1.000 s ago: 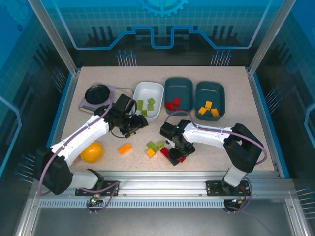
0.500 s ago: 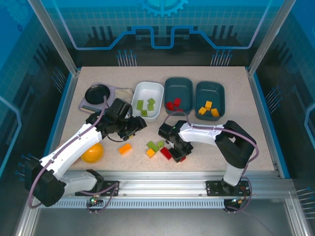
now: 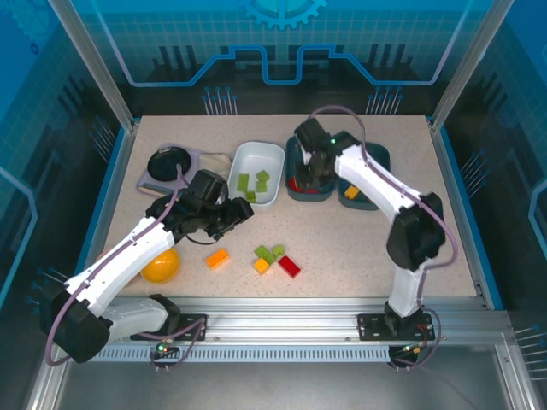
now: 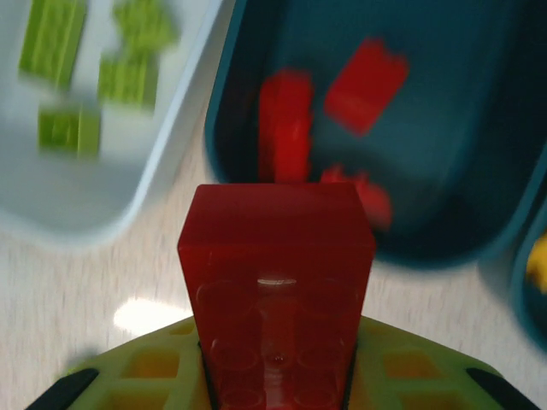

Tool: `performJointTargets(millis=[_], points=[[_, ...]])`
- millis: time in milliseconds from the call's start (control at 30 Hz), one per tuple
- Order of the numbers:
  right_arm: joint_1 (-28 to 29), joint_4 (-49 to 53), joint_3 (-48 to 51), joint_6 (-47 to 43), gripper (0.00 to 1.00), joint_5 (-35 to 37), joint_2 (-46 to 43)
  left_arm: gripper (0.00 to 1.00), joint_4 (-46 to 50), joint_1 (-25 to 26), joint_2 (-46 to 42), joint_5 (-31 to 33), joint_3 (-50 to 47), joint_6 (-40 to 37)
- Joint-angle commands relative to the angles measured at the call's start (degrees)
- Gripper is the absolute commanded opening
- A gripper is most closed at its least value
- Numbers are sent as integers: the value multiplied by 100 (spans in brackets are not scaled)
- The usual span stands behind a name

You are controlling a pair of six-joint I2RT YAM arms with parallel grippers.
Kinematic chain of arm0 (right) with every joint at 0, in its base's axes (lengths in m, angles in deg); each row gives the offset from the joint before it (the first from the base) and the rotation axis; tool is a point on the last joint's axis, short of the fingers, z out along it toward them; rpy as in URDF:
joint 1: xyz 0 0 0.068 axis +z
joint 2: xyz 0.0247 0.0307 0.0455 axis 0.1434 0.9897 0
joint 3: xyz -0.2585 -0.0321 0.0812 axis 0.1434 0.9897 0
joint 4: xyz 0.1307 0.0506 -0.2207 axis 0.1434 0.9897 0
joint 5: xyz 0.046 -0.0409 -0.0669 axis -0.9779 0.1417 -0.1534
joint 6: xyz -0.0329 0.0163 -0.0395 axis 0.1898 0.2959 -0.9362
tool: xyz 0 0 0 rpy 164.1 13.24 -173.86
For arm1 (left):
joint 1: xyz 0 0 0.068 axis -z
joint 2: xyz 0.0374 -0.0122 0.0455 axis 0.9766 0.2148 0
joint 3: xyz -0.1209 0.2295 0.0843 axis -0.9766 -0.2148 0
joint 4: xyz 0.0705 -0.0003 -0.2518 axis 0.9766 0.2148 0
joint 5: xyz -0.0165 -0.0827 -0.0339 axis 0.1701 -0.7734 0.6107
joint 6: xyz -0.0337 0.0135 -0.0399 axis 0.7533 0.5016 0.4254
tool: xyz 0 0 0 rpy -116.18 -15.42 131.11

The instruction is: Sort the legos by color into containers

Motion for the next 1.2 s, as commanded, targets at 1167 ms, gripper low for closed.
performJointTargets(millis=[1167], points=[[284,-1613,1312,-260,66,-772,-1149,70,264,163,2394,-808,174,1299]])
